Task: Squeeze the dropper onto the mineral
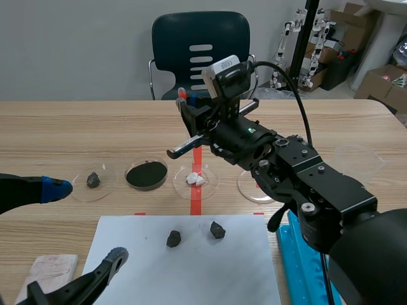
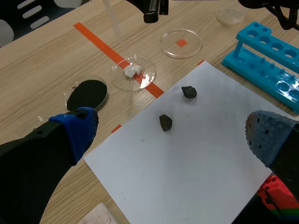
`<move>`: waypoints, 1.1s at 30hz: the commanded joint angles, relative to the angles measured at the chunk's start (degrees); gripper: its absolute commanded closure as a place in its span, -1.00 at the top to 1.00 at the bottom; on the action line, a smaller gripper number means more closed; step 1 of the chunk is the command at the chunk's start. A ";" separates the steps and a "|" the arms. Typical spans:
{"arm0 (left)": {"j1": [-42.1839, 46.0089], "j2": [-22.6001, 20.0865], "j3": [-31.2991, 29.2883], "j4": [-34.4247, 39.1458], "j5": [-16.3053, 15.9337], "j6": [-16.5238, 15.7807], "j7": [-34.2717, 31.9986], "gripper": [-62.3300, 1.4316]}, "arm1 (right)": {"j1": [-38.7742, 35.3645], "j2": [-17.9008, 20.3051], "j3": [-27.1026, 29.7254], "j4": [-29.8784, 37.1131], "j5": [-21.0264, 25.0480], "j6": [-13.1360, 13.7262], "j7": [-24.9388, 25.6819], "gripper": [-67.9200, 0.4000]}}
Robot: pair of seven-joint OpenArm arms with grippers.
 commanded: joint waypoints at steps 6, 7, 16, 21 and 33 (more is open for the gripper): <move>0.02 0.28 -0.15 0.39 -0.59 0.11 -0.96 1.00 | -1.11 -0.02 0.28 0.22 0.63 0.17 1.73 -0.96; 0.02 0.28 -0.15 0.39 -0.59 0.11 -0.96 1.00 | -1.40 0.07 0.28 0.37 0.63 0.17 2.23 -0.96; 0.02 0.28 -0.15 0.39 -0.59 0.11 -0.96 1.00 | -4.07 1.66 0.37 5.44 0.59 -0.07 2.47 -0.96; 0.02 0.28 -0.15 0.39 -0.59 0.11 -0.96 1.00 | -4.07 1.79 0.37 5.44 0.59 -0.24 2.10 -0.96; 0.02 0.28 -0.15 0.39 -0.59 0.11 -0.96 1.00 | -4.07 1.79 0.37 5.44 0.59 -0.24 2.12 -0.96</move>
